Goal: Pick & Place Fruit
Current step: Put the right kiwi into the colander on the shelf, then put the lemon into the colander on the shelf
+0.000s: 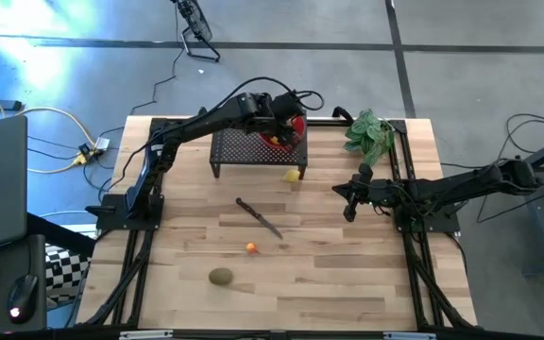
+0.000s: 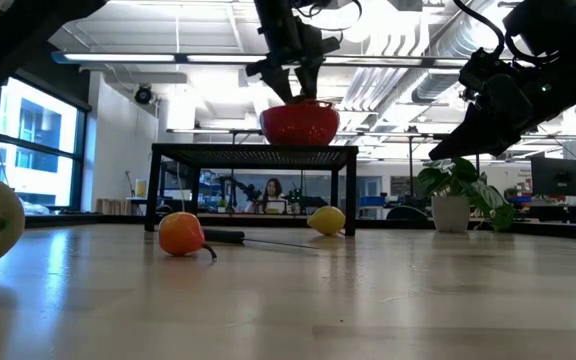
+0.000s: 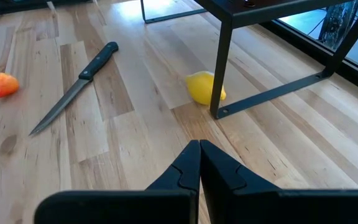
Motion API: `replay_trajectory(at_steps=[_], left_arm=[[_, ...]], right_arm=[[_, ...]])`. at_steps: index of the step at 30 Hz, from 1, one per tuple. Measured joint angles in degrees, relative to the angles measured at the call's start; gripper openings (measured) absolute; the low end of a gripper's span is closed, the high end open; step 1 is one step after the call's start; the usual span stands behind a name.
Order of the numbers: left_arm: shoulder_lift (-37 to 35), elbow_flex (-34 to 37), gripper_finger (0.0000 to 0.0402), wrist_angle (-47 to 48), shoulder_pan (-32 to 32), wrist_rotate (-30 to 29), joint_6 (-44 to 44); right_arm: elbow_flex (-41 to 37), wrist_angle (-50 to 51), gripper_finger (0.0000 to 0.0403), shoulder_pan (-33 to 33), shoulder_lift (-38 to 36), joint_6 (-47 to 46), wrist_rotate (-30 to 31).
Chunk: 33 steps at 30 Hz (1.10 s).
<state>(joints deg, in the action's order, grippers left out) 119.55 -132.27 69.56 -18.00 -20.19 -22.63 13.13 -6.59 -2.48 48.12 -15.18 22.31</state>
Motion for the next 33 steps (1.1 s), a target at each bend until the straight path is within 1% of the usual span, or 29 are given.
replay_trajectory(at_steps=[3, 11, 23, 30, 33], left_arm=[[0.00, 0.00, 0.0233, -0.05, 0.00, 0.00, 0.02], [0.02, 0.00, 0.0257, -0.63, 0.00, -0.04, 0.00], [0.04, 0.00, 0.0260, -0.81, 0.00, -0.10, -0.09], [-0.02, 0.00, 0.0260, -2.14, 0.00, -0.07, 1.35], [-0.02, -1.10, 0.0260, -2.29, 0.00, 0.09, 1.34]], right_arm=[[0.00, 0.00, 0.0003, -0.02, 0.00, 0.00, 0.00], [0.00, 0.00, 0.0003, 0.00, 0.00, 0.00, 0.00], [0.00, 0.00, 0.0003, 0.00, 0.00, 0.00, 0.00], [0.00, 0.00, 0.0003, -0.01, 0.00, 0.00, 0.00], [0.00, 0.00, 0.0003, -0.02, 0.00, 0.00, 0.00]])
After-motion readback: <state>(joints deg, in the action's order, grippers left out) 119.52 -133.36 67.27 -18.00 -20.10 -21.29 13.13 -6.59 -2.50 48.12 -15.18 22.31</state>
